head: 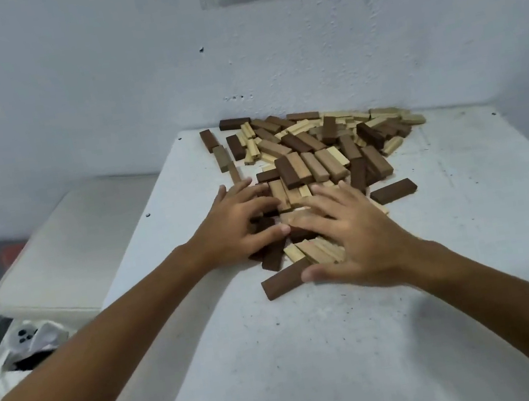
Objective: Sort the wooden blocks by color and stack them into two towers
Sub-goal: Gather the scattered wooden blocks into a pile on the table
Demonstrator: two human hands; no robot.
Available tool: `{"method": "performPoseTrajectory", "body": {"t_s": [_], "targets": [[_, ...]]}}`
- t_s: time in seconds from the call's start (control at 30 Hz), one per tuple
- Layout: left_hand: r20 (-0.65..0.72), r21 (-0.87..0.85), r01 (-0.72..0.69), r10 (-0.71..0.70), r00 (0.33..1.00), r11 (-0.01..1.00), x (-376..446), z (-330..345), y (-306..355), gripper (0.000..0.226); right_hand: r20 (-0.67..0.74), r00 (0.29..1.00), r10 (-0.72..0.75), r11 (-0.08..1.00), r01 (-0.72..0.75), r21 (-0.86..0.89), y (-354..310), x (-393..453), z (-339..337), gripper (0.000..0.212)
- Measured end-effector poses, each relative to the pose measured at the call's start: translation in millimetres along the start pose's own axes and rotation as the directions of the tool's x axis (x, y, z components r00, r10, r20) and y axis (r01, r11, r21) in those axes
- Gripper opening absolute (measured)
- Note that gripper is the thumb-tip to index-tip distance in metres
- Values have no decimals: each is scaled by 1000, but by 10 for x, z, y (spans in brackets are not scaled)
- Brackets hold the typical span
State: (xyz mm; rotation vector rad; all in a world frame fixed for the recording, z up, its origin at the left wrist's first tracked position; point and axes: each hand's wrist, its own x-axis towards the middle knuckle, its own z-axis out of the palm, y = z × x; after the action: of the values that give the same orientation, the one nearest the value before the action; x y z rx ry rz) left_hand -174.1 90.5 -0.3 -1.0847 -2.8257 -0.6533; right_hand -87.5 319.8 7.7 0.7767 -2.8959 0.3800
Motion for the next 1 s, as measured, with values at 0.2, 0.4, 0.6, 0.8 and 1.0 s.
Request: {"method": "performPoseTrajectory", "body": {"t_s": [0.2, 0.4, 0.6, 0.8, 1.0], "targets": [[31, -38, -6, 7, 1000, 999, -448, -136, -207, 86, -54, 999, 4, 995, -9, -101, -46, -77, 244, 68], [1, -66, 47, -47, 999, 997, -601, -161, -239, 99, -179, 969, 169, 986, -168, 21, -42, 68, 113, 68], [61, 54, 164, -167, 984, 985, -715, 19, -63, 123, 12, 878, 479, 875, -476, -89, 36, -279, 124, 111], [-177, -83, 203, -215, 960, 976, -521, 46, 129, 89, -187, 916, 354, 934, -356, 23, 20, -70, 170, 83], [-263, -147, -78, 37, 964, 986, 20, -62, 133, 47, -236, 865, 442, 888, -387, 247, 161, 378, -26, 50]]}}
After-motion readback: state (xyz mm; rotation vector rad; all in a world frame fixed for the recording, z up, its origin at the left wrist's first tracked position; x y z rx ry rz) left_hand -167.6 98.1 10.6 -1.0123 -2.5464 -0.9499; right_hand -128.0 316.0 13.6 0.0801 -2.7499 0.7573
